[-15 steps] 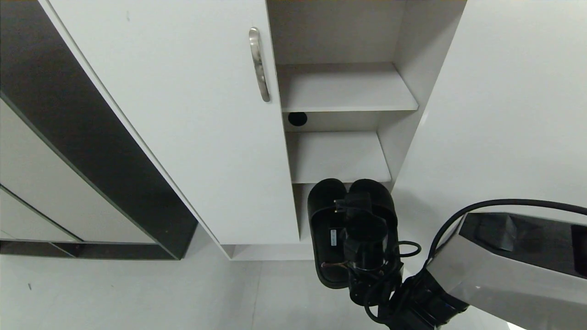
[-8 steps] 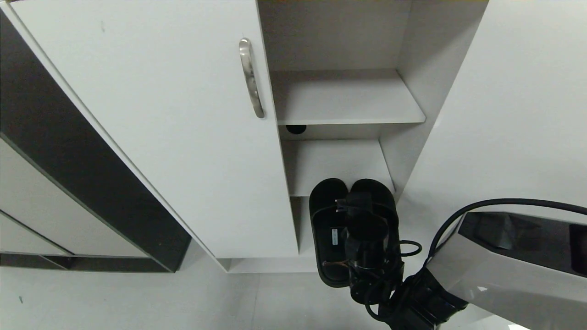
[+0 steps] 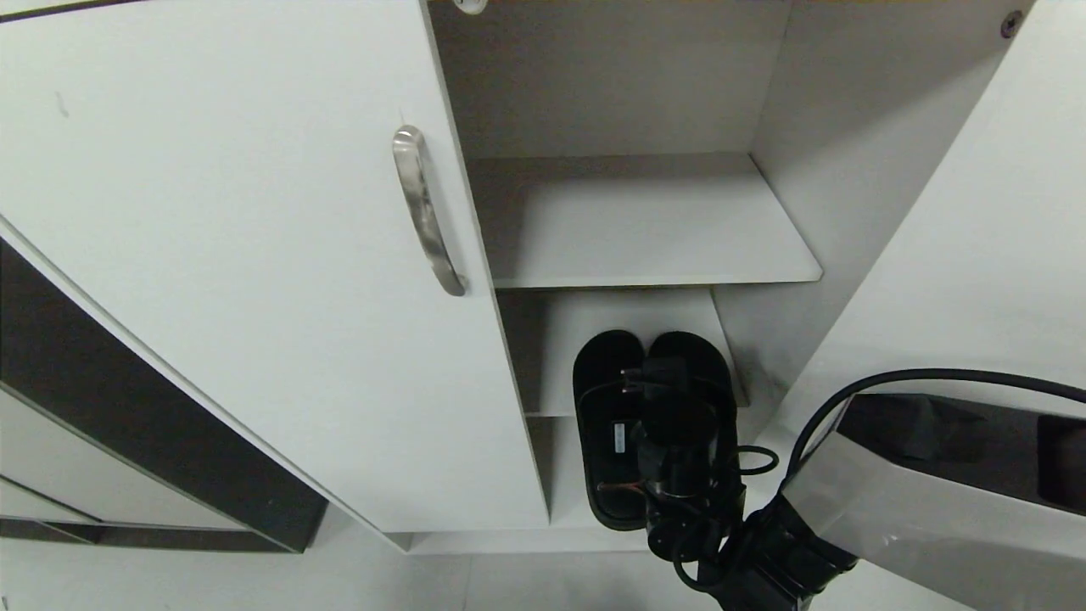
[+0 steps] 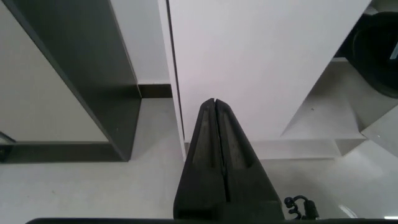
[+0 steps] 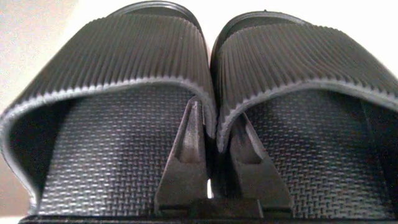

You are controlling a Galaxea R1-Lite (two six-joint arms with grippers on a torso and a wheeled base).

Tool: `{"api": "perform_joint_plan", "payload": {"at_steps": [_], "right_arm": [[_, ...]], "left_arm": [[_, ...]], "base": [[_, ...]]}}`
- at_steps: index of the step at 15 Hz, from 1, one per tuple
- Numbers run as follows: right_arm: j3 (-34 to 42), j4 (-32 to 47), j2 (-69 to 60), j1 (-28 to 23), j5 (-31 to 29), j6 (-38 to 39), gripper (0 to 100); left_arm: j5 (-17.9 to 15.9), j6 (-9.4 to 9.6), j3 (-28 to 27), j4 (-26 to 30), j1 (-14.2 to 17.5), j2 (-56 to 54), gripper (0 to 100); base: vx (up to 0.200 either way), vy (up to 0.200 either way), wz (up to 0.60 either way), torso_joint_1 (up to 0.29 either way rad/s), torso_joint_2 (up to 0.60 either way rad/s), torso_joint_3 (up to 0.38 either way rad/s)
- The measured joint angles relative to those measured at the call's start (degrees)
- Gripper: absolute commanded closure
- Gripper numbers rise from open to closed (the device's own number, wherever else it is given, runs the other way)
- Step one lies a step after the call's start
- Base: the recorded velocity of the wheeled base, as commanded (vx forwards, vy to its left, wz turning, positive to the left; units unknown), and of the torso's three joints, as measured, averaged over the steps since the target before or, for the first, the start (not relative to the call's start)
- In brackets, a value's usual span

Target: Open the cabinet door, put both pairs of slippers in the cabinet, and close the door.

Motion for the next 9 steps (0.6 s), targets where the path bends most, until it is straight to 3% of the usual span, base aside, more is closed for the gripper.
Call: {"api": "perform_joint_plan", "payload": {"at_steps": [5,9], "right_arm": [[-5.55,-0.28,2.02,-2.06,1.15,-0.16,100],[-14.14,4.71,4.67,-4.92,2.52,-0.24,100]], "left_arm": [[0.02,0.02,0.0,0.0,0.04,0.0,100],[0.02,0.02,0.0,0.0,0.0,0.0,100]], "base": [[0.0,0.0,0.0,0.0,0.0,0.0],[0.0,0.0,0.0,0.0,0.0,0.0]]}}
